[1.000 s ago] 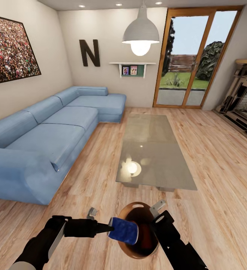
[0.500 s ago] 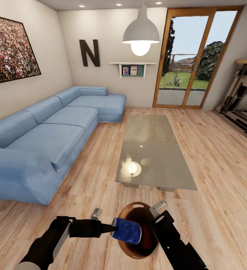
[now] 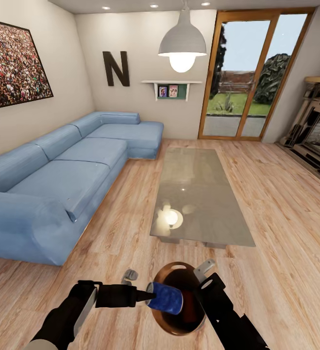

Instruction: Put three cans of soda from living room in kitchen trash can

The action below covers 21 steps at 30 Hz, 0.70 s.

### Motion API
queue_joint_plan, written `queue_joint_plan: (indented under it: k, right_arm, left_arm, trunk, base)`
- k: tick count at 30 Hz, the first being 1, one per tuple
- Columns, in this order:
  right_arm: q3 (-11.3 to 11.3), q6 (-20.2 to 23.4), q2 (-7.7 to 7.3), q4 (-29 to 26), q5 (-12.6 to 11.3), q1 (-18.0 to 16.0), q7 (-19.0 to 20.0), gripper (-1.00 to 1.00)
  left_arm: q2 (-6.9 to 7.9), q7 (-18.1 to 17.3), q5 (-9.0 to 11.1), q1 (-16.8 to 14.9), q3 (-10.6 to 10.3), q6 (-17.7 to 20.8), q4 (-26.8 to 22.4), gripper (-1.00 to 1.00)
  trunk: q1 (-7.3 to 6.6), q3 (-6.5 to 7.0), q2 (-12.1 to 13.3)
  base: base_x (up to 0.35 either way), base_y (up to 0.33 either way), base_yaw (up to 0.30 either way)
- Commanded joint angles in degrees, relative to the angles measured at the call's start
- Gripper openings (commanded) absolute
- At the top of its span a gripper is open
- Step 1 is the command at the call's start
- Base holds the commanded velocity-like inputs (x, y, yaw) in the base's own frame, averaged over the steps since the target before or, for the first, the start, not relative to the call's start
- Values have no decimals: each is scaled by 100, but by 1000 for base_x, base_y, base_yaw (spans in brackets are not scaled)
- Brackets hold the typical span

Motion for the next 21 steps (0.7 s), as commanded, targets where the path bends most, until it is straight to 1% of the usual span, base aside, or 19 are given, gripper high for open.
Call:
queue_joint_plan:
  k: [1,13,14,15,21]
  right_arm:
    - [1,0,1,-1,3,-2,7,-100]
    - [1,0,2,-1,3,-2,7,-100]
    - [1,0,1,-1,6,-2,7,-100]
    - [1,0,1,-1,5,-2,7,-100]
    - [1,0,1,-1,3,-2,7,-100]
  left_arm:
    - [-18,24,0,0,-1,-1,2,-100]
    - [-71,87,-4,0,-4,-9,40,-100]
    - [-125,104,-10,0,-4,-9,66,-100]
    - [-149,130,-20,0,-4,-9,77,-100]
    - [-221,257,-101,0,-29,-9,154,-100]
  trunk:
    - [0,1,0]
    - [0,1,0]
    - [0,1,0]
    - [0,1,0]
    - [0,1,0]
  base:
    - [0,0,0]
    - [0,0,0]
    - [0,0,0]
    - [0,0,0]
    - [0,0,0]
